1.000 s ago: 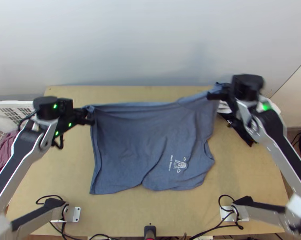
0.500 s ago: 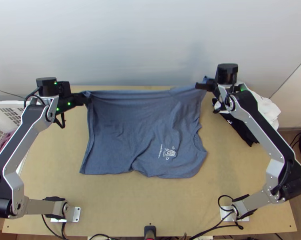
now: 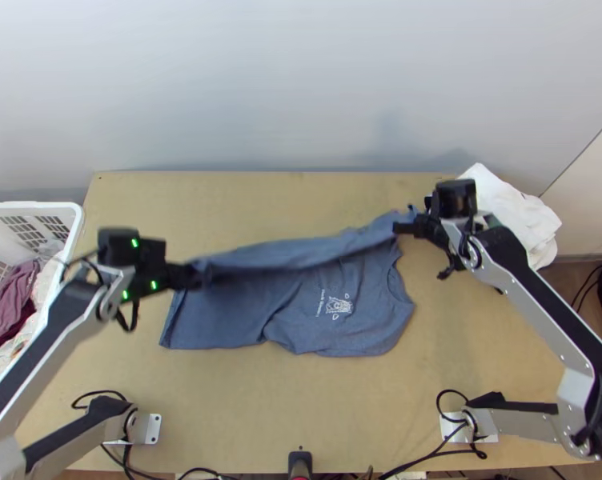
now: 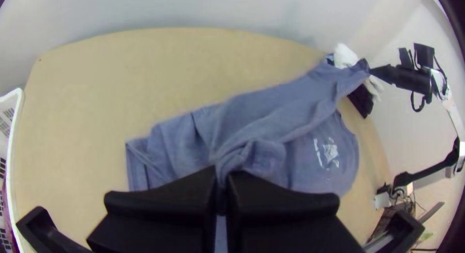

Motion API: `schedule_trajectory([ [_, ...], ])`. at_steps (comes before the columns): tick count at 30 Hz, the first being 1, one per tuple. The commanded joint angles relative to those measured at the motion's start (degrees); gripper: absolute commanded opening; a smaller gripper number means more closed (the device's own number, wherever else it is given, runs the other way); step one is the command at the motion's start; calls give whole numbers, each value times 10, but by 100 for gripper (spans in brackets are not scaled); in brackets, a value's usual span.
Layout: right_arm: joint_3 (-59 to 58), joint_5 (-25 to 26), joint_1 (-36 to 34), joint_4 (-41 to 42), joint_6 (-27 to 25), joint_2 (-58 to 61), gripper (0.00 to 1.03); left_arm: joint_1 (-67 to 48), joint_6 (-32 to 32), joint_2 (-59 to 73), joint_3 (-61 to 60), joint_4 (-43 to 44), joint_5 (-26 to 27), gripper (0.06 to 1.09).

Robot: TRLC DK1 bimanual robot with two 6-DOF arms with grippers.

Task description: Fold the t-shirt

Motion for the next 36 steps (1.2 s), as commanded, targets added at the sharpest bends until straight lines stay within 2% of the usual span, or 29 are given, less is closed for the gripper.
schedule_trajectory([
  [1,-67,-26,-7,-17,21,-57,3,-62,-40,-68,-99,-45,-1,18],
  [2,-69,-26,-7,-17,22,-61,3,-68,-49,-68,-104,-54,-5,33],
  [4,-76,-27,-8,-17,23,-67,3,-73,-73,-65,-107,-72,-20,73],
  [5,-79,-27,-8,-17,23,-70,3,-75,-80,-58,-105,-79,-24,90],
  [6,-82,-27,-9,-17,23,-71,3,-74,-82,-50,-99,-89,-23,98],
  [8,-86,-27,-10,-17,23,-72,3,-71,-83,-39,-87,-98,-23,102],
  [12,-89,-27,-11,-17,23,-73,3,-69,-83,-34,-57,-108,-23,102],
  [14,-89,-27,-12,-17,23,-72,3,-73,-83,-14,-32,-140,-16,102],
  [23,-87,-27,-16,-12,23,-70,3,-212,-127,35,-12,-200,-3,102],
  [29,-91,-27,-24,-12,24,-73,3,-247,-146,57,-38,-195,-5,102],
  [36,-96,-27,-26,-9,27,-71,3,-269,-169,81,-43,-149,-8,100],
])
